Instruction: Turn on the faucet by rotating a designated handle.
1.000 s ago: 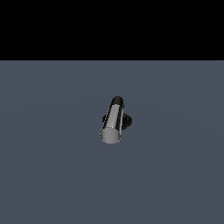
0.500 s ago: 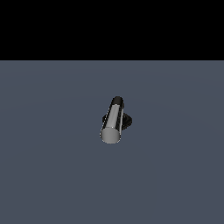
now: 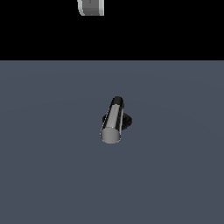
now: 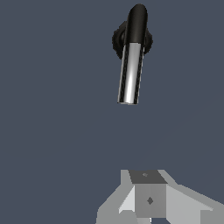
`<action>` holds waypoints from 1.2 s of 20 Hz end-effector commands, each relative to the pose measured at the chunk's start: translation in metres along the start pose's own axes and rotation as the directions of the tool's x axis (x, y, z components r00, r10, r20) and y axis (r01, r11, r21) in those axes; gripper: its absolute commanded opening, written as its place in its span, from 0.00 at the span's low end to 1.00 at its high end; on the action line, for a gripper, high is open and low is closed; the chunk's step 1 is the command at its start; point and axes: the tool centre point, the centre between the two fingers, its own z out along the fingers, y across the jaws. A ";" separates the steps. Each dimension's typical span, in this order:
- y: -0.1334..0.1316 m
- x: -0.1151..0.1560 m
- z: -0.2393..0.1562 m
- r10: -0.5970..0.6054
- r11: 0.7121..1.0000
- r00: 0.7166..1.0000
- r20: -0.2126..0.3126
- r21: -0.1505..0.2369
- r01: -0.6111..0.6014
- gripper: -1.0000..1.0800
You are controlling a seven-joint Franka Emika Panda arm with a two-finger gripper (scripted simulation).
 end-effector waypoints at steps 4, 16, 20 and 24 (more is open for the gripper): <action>-0.005 0.012 0.043 0.004 1.000 1.000 -0.002 -0.003 -0.004 0.00; -0.015 0.040 0.132 0.010 1.000 1.000 -0.006 -0.007 -0.010 0.00; -0.018 0.050 0.161 0.012 1.000 1.000 -0.007 -0.009 -0.012 0.00; -0.021 0.060 0.188 0.014 1.000 1.000 -0.008 -0.010 -0.014 0.00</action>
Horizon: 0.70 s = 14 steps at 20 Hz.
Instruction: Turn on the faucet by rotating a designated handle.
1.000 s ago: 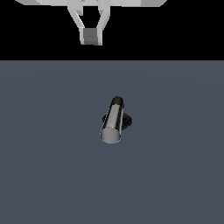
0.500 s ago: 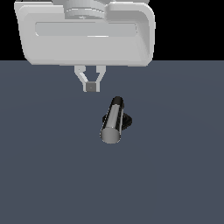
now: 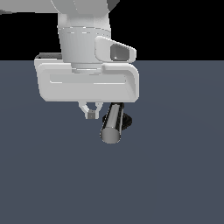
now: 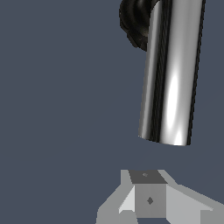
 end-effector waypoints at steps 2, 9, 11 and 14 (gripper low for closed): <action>-0.003 0.008 0.023 0.002 1.000 1.000 -0.002 -0.001 -0.002 0.00; -0.007 0.020 0.056 0.004 1.000 1.000 -0.003 -0.002 -0.004 0.00; -0.007 0.023 0.063 0.005 1.000 1.000 -0.003 -0.003 -0.005 0.00; -0.008 0.026 0.070 0.006 1.000 1.000 -0.004 -0.004 -0.006 0.00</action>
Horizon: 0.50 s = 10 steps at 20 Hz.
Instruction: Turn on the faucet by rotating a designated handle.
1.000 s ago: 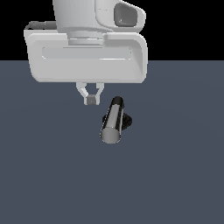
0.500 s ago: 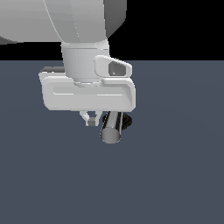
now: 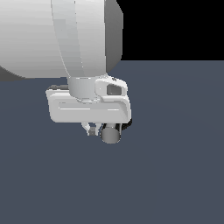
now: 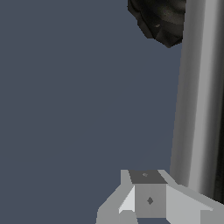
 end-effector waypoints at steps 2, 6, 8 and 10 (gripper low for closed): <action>-0.001 0.003 0.007 0.001 1.000 1.000 -0.001 -0.001 -0.001 0.00; -0.001 0.005 0.010 0.001 1.000 1.000 -0.001 -0.002 -0.001 0.00; -0.001 0.005 0.010 0.001 1.000 1.000 -0.001 -0.002 -0.001 0.00; -0.001 0.005 0.010 0.001 1.000 1.000 -0.001 -0.002 -0.001 0.00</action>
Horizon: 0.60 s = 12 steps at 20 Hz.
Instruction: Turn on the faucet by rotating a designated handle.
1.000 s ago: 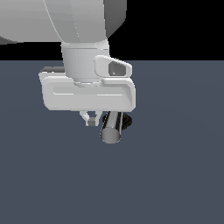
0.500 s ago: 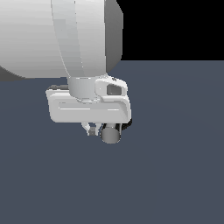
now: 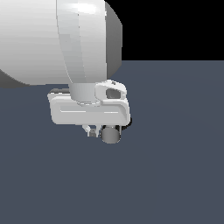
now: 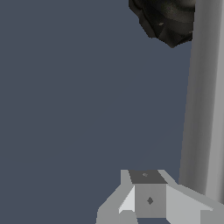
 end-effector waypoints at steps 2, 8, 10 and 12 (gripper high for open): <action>0.005 0.000 0.000 0.000 1.000 1.000 0.000 0.000 0.000 0.00; 0.034 0.002 0.000 0.000 1.000 1.000 0.000 0.000 0.000 0.00; 0.044 0.003 0.000 0.000 1.000 1.000 0.000 0.000 0.000 0.00; 0.054 0.004 0.000 0.000 1.000 1.000 0.000 0.000 0.000 0.00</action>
